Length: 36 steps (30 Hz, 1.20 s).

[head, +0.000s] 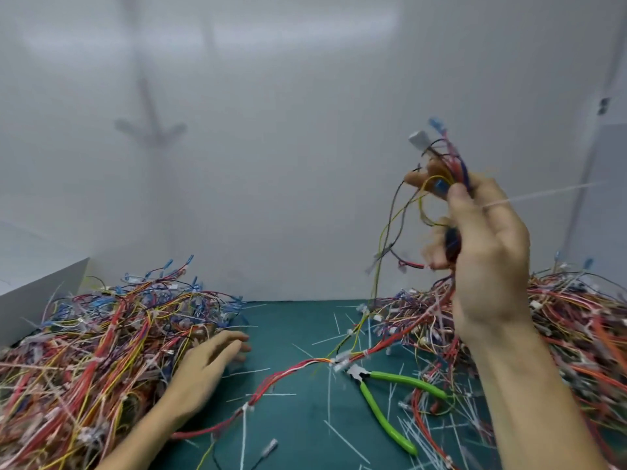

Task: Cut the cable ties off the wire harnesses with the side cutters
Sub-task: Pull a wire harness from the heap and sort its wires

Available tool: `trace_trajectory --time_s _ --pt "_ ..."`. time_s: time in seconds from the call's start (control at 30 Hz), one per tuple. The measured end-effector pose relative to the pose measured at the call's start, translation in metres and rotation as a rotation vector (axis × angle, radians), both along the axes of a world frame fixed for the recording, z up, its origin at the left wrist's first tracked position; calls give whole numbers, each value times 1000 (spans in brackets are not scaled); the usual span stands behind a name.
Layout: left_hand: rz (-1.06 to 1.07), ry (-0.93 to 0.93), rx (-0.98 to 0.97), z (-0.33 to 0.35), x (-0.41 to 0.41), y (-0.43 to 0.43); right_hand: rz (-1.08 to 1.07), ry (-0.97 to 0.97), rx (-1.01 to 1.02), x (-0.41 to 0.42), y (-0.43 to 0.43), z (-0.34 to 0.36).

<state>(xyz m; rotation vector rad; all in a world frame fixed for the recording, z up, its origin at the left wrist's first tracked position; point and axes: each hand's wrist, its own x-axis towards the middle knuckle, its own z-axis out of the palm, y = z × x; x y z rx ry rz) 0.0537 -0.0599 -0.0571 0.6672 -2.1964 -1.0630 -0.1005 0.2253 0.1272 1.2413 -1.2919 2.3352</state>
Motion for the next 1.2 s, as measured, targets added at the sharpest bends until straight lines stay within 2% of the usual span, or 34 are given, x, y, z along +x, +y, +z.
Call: trace_trajectory --time_s 0.07,0.17,0.23,0.33,0.43,0.53,0.63,0.73,0.8,0.9,1.07,1.2 --pt "16 24 99 3 -3 -4 -44 28 -29 -5 9 3" --pt "23 114 467 13 -10 -4 -67 62 -15 -8 14 4" --pt "-52 180 540 20 -11 7 -57 65 20 -6 9 3" --pt "-187 174 635 41 -17 31 12 34 75 3 -5 -1" --pt "-274 209 597 80 -34 60 107 1 125 11 -18 -6" --pt "-227 447 447 128 -48 92 162 5 166 16 -24 -9" --pt "-178 655 218 174 -53 121 221 12 198 17 -24 -10" --pt "-305 570 5 200 -55 146 172 68 236 13 -25 -10" --pt "-345 476 -53 203 -56 156 138 126 256 12 -26 -10" --pt "-361 473 -39 197 -57 162 135 130 261 11 -26 -10" --pt "-338 568 132 193 -48 155 103 -30 149 14 -23 -8" --pt "-328 612 196 193 -45 153 163 -11 195 20 -26 -7"
